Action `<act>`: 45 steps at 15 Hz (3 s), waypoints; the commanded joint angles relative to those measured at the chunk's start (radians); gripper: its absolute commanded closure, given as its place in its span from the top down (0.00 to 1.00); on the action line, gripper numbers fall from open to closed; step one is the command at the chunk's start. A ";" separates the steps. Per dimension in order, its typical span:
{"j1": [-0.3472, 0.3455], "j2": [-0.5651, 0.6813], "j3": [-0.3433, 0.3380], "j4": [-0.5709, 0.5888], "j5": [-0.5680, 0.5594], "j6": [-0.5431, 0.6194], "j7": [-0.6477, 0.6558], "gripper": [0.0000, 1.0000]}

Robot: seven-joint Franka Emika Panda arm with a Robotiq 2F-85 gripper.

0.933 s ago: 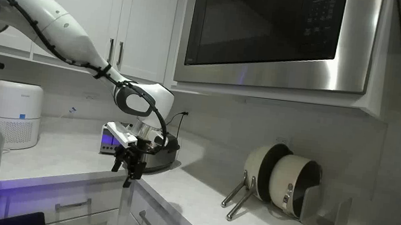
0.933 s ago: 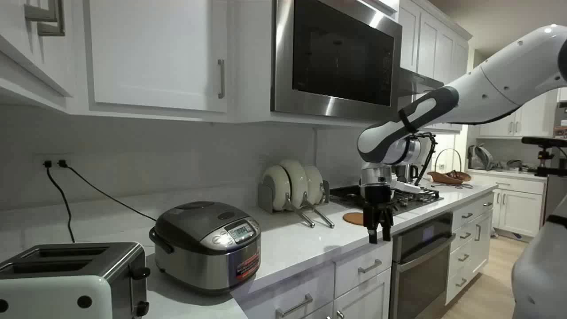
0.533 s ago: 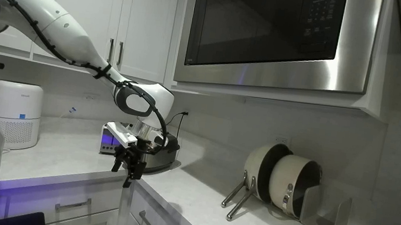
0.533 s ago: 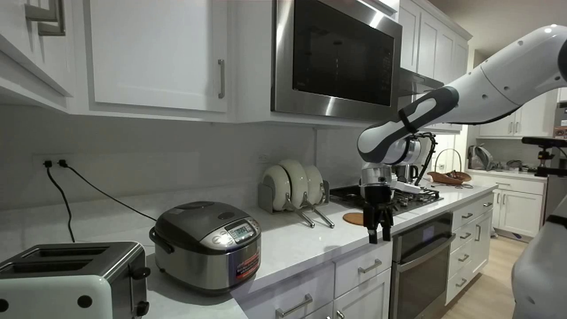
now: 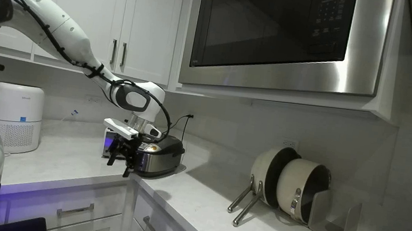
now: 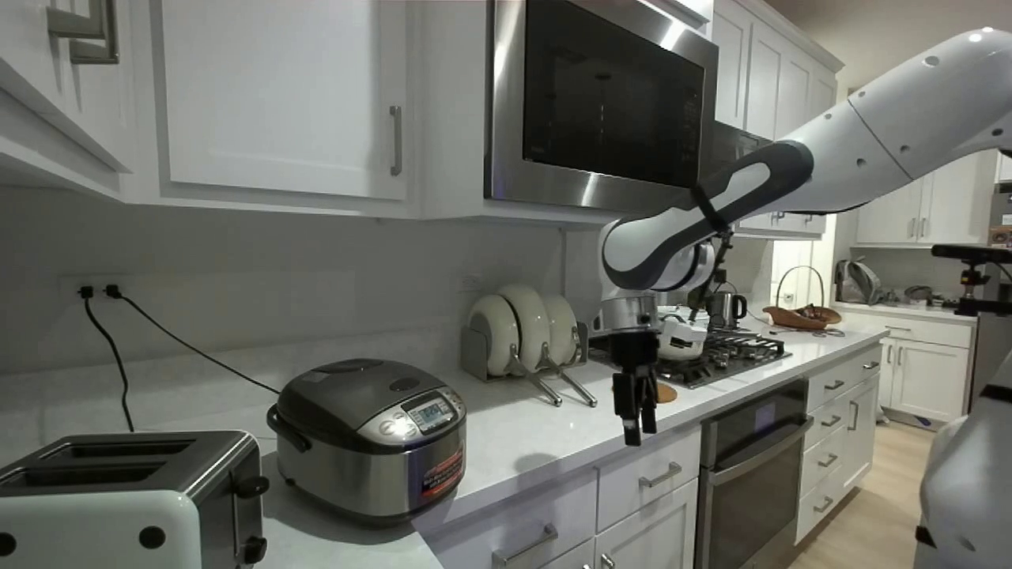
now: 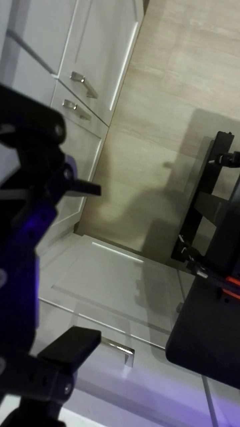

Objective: Open the rice cooker on the counter

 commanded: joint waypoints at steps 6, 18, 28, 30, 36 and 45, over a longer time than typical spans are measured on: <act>0.173 -0.030 0.226 0.044 -0.044 0.050 0.037 1.00; 0.171 0.027 0.388 0.046 -0.345 0.466 0.399 1.00; 0.089 0.011 0.386 0.081 -0.414 0.590 0.528 0.74; 0.077 0.021 0.391 0.099 -0.442 0.612 0.529 0.58; 0.061 0.097 0.398 0.159 -0.508 0.688 0.520 0.13; 0.079 0.325 0.378 0.308 -0.639 0.765 0.518 0.00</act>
